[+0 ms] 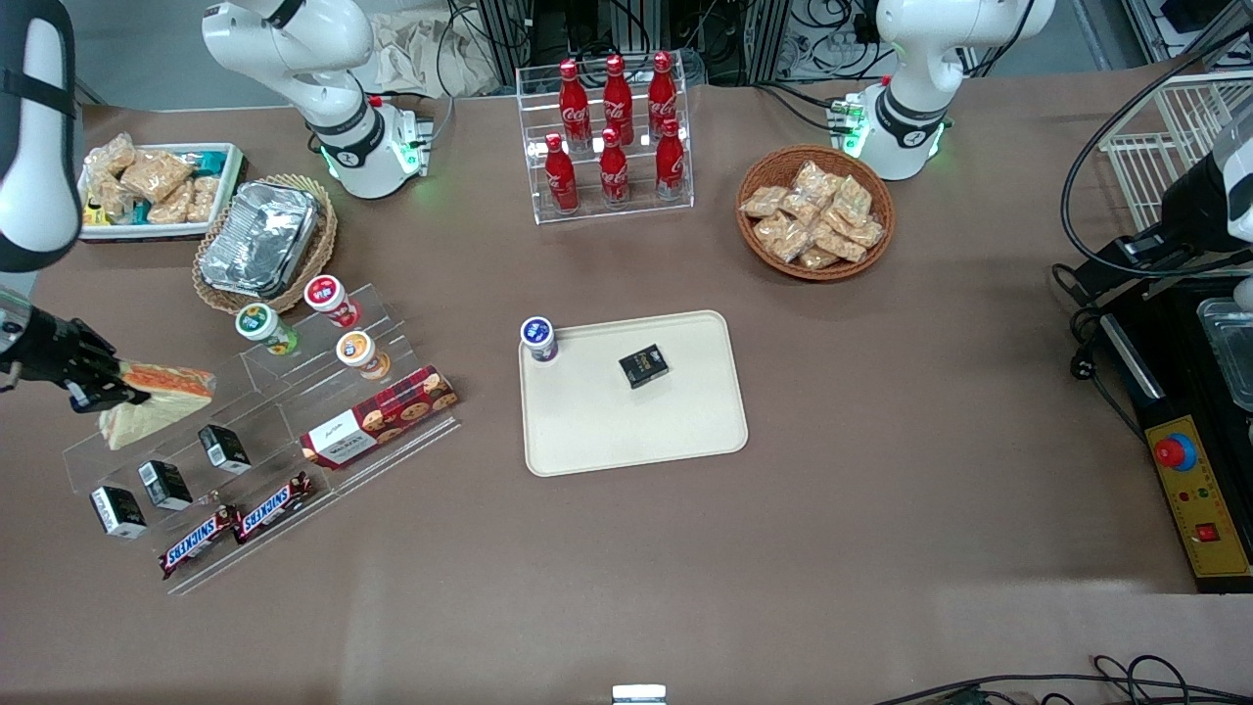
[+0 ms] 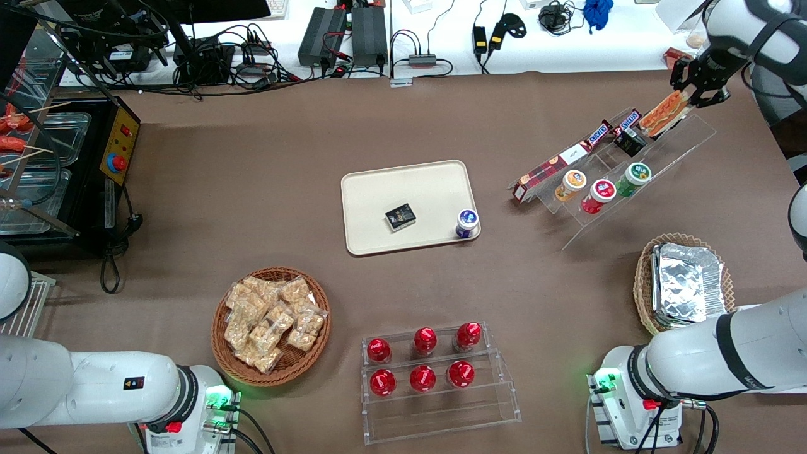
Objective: Place sandwich on tray
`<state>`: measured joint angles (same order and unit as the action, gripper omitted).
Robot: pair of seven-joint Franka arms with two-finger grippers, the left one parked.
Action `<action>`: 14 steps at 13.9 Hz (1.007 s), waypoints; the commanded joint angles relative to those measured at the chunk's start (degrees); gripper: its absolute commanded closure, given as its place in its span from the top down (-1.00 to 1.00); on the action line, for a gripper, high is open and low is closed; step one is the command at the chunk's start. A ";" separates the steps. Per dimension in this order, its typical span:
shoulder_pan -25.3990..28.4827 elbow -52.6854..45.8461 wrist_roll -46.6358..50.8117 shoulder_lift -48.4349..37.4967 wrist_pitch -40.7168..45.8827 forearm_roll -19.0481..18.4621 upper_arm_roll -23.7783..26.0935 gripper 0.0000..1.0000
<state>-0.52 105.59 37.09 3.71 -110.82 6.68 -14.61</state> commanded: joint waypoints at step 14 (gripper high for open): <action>20.19 -16.64 -53.48 7.36 10.37 -5.54 0.64 -0.47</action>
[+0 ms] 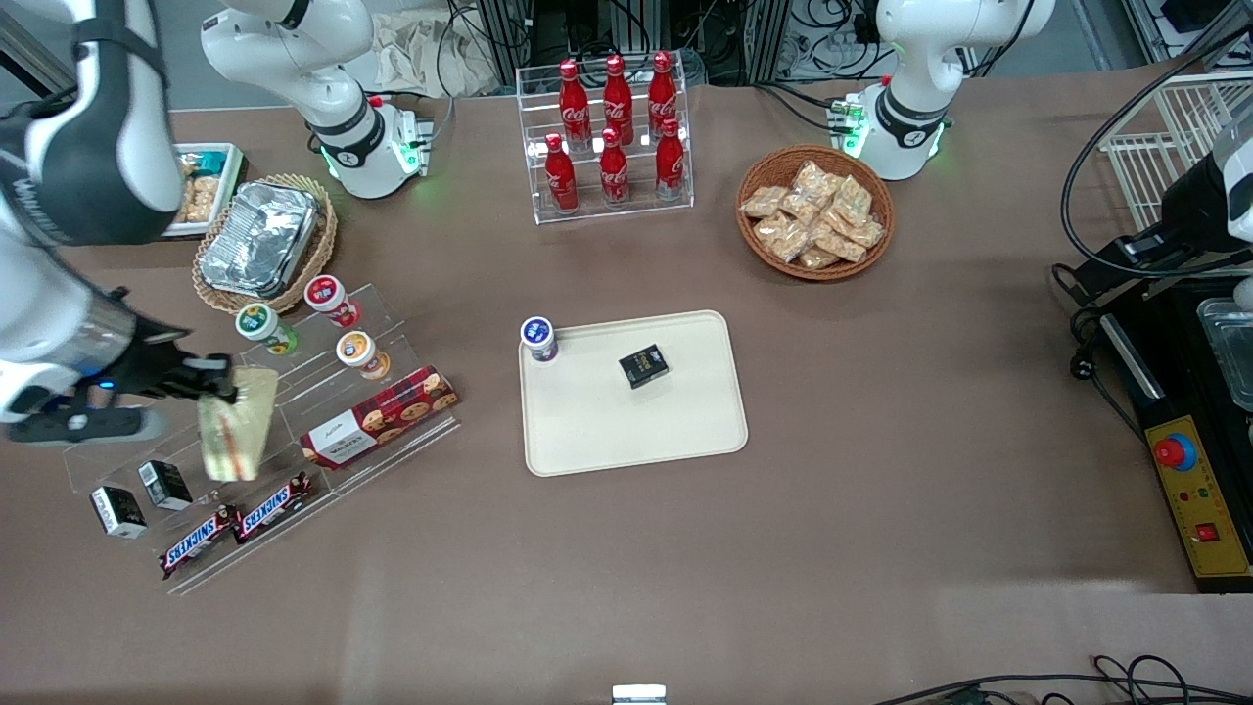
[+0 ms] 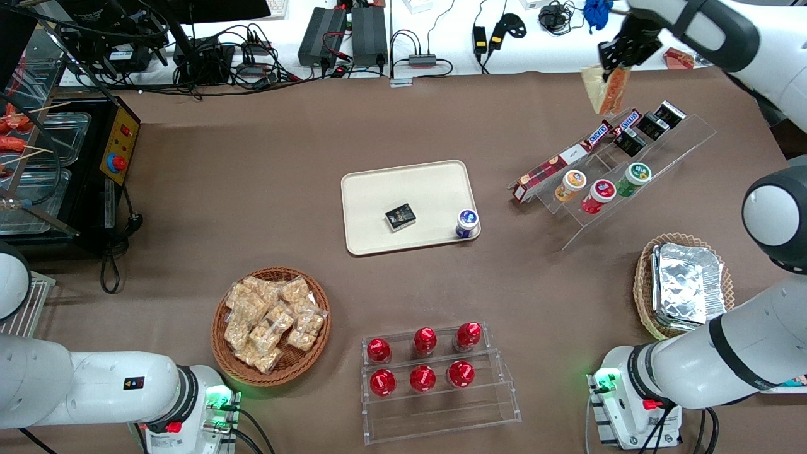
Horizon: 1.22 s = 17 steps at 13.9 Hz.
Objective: Place sandwich on tray
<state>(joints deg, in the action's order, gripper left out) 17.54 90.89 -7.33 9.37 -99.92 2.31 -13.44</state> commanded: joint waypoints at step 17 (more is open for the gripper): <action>30.18 -1.59 -21.32 21.20 -24.25 -2.23 -0.54 -0.47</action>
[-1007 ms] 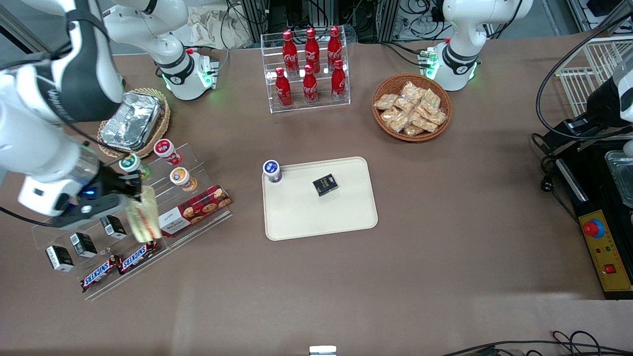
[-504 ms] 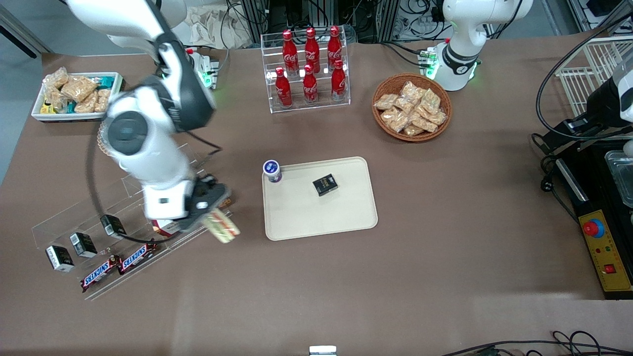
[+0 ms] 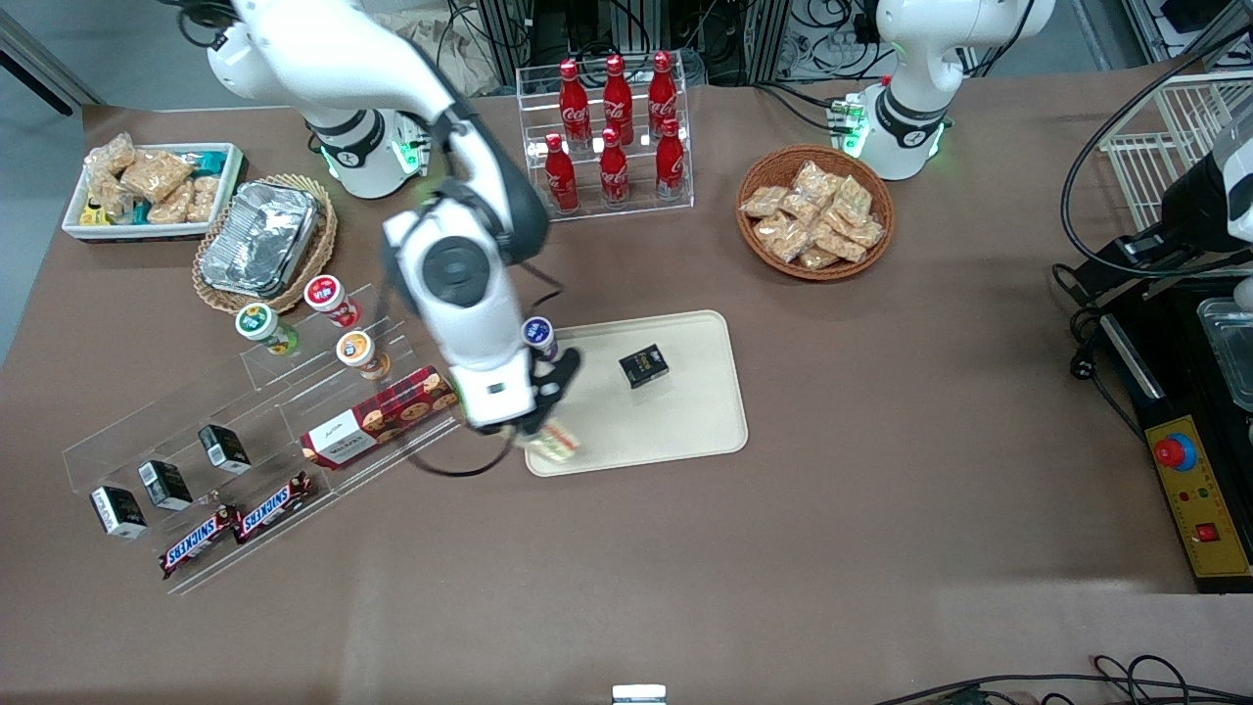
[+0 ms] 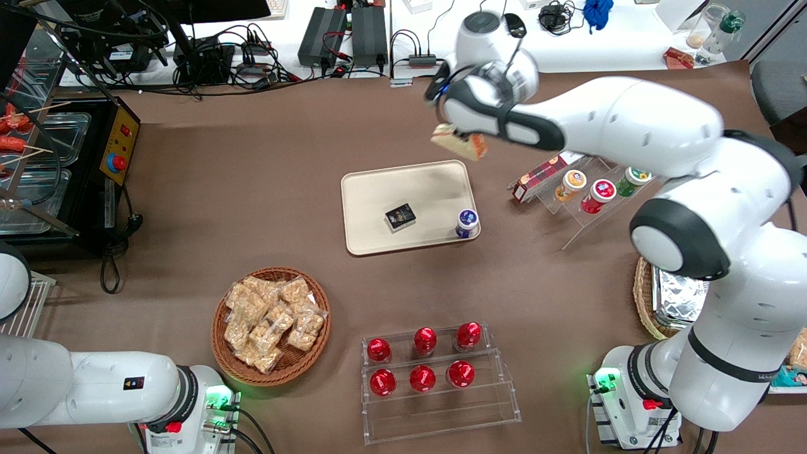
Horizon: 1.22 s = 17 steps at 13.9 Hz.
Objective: Place sandwich on tray
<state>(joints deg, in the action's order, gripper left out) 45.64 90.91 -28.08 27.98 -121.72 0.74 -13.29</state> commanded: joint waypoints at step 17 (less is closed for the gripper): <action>-2.48 -1.88 17.15 -2.83 1.55 9.19 -2.35 0.84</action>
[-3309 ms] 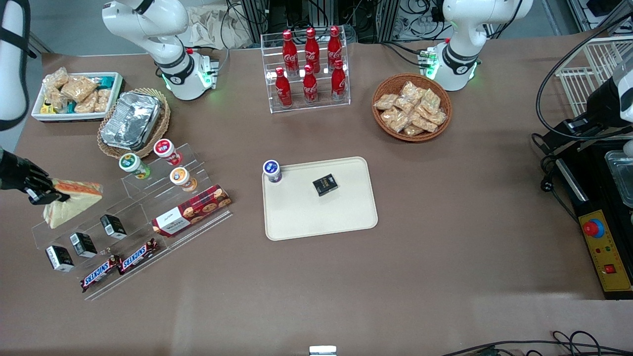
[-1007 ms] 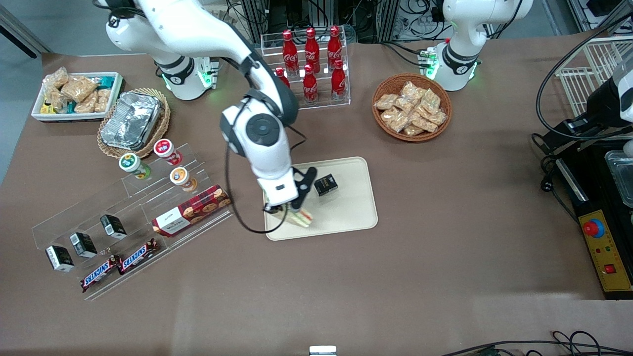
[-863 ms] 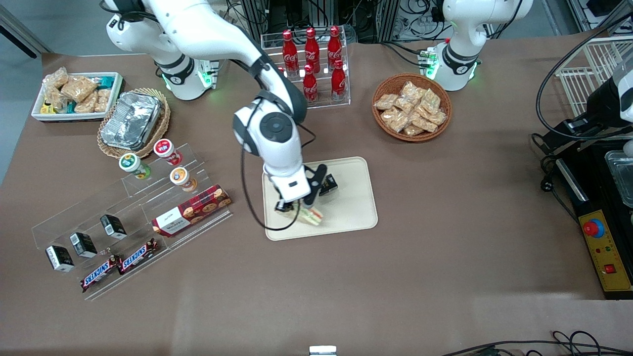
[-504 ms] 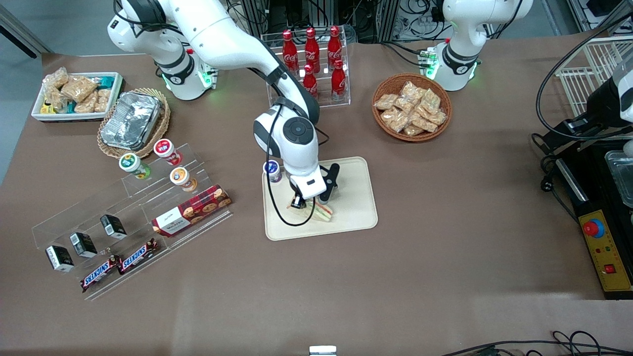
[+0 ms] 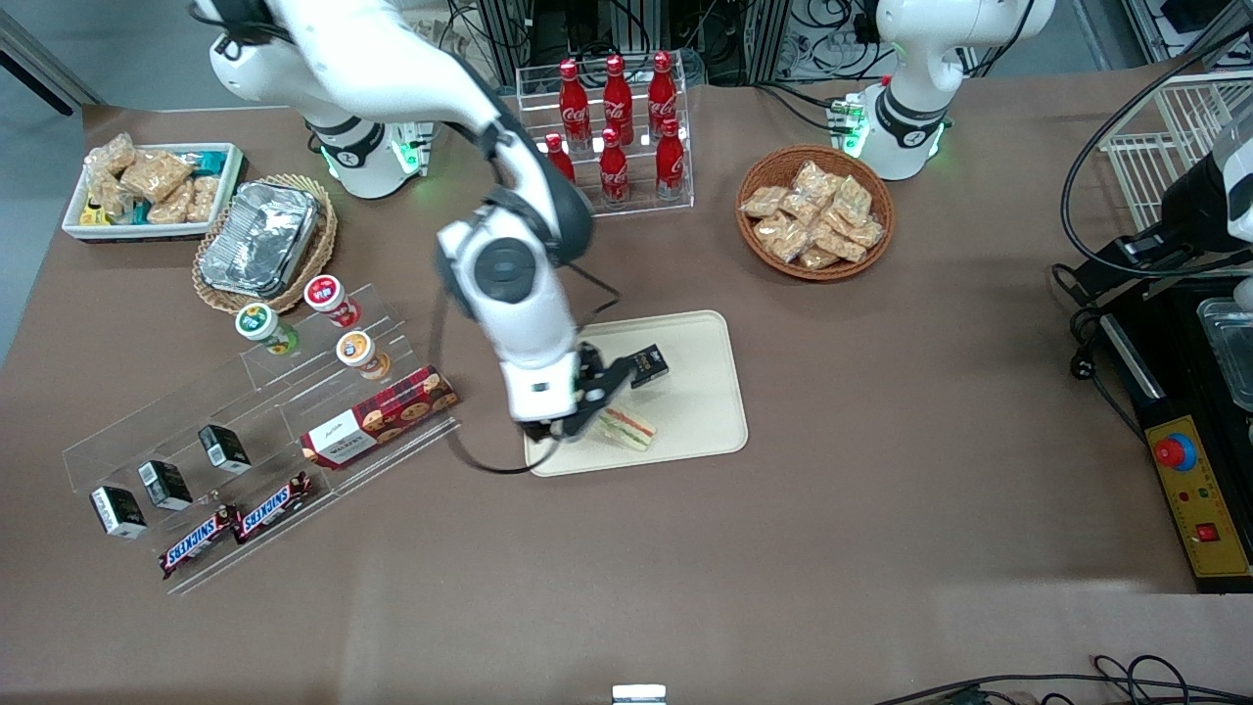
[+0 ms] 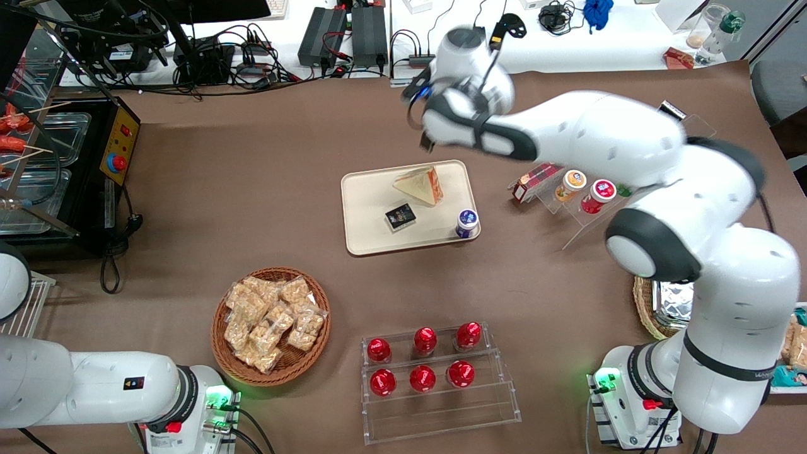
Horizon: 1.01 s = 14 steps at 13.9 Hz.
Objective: Place sandwich on tray
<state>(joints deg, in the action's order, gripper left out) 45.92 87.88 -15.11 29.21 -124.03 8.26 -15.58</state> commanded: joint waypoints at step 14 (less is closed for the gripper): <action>-6.96 1.15 19.24 -17.95 21.72 -3.96 -15.88 0.98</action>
<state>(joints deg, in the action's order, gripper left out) 41.18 88.16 2.37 13.50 -103.65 5.55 -31.78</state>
